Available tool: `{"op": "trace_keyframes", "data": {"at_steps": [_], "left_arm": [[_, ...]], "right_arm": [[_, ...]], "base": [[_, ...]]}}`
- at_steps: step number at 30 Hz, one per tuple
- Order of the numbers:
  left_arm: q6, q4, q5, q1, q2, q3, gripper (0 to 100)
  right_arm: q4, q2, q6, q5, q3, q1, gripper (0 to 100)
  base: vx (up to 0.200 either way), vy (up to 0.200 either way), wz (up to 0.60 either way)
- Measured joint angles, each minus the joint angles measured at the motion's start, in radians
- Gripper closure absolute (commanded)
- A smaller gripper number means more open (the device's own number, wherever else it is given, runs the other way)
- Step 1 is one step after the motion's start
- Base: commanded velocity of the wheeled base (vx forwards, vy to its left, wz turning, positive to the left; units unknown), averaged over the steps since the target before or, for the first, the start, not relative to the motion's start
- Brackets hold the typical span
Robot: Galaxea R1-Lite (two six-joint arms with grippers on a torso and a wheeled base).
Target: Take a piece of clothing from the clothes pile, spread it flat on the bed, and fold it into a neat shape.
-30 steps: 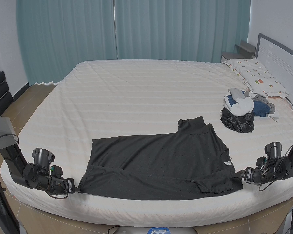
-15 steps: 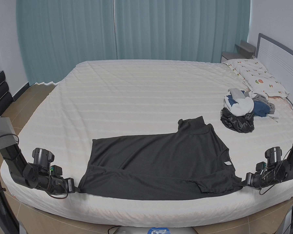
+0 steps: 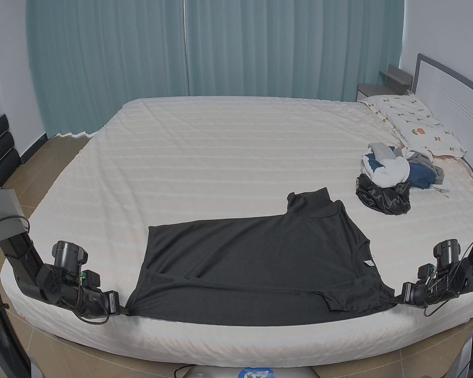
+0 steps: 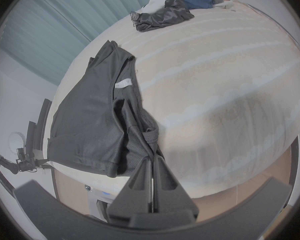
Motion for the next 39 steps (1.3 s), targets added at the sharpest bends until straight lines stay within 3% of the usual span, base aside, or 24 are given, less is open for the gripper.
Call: {"op": "trace_keyframes", "data": {"at_steps": [7, 8, 21, 31, 39], "left_arm": [[0.001, 0.012, 0.0, -0.001, -0.004, -0.007, 100], [0.001, 0.012, 0.0, -0.001, -0.004, -0.007, 0], [-0.016, 0.015, -0.006, 0.016, -0.02, -0.026, 0], [-0.321, 0.02, -0.014, 0.001, -0.051, -0.173, 0], [-0.356, 0.016, 0.025, -0.061, 0.029, -0.33, 0]], "right_arm": [[-0.006, 0.002, 0.0, 0.0, 0.001, 0.0, 100], [-0.007, 0.003, 0.0, 0.0, 0.0, 0.0, 0], [-0.018, -0.036, 0.011, 0.007, -0.013, -0.009, 0], [-0.024, -0.09, 0.093, 0.04, -0.056, -0.002, 0], [-0.061, -0.087, 0.111, 0.059, -0.08, 0.047, 0]], "base": [[0.0, 0.0, 0.0], [0.0, 0.0, 0.0], [0.0, 0.0, 0.0], [0.0, 0.0, 0.0], [0.0, 0.0, 0.0]]}}
